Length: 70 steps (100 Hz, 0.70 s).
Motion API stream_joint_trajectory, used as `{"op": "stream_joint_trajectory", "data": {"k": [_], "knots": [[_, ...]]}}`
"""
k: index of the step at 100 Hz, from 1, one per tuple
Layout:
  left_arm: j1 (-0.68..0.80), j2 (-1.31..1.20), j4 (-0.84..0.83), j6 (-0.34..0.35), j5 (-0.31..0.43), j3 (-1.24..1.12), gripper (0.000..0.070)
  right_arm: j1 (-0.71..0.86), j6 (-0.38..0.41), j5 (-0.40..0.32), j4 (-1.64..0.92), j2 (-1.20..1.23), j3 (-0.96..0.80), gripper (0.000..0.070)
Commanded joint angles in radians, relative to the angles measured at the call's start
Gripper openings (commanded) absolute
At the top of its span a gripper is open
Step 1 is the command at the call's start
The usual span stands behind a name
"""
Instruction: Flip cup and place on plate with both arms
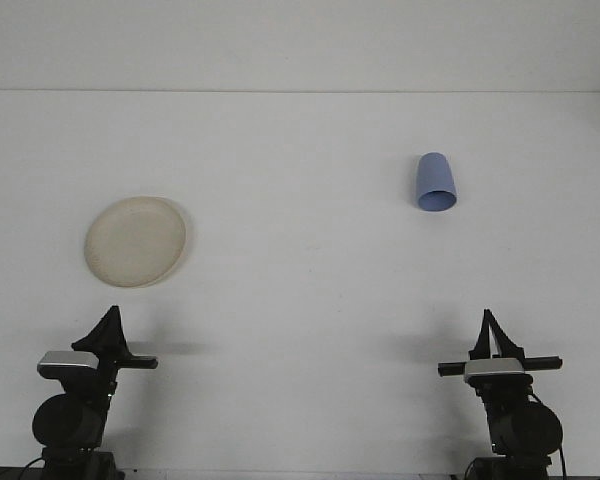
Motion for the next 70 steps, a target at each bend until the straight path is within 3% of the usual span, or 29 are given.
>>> {"op": "stream_joint_trajectory", "data": {"k": [1, 70], "knots": [[0.000, -0.002, 0.010, 0.000, -0.005, -0.020, 0.0013, 0.002, -0.003, -0.001, 0.012, 0.000, -0.002, 0.0000], [0.000, -0.002, 0.010, 0.000, -0.005, -0.020, 0.0013, 0.002, 0.018, -0.008, 0.014, 0.000, -0.002, 0.0000]]}}
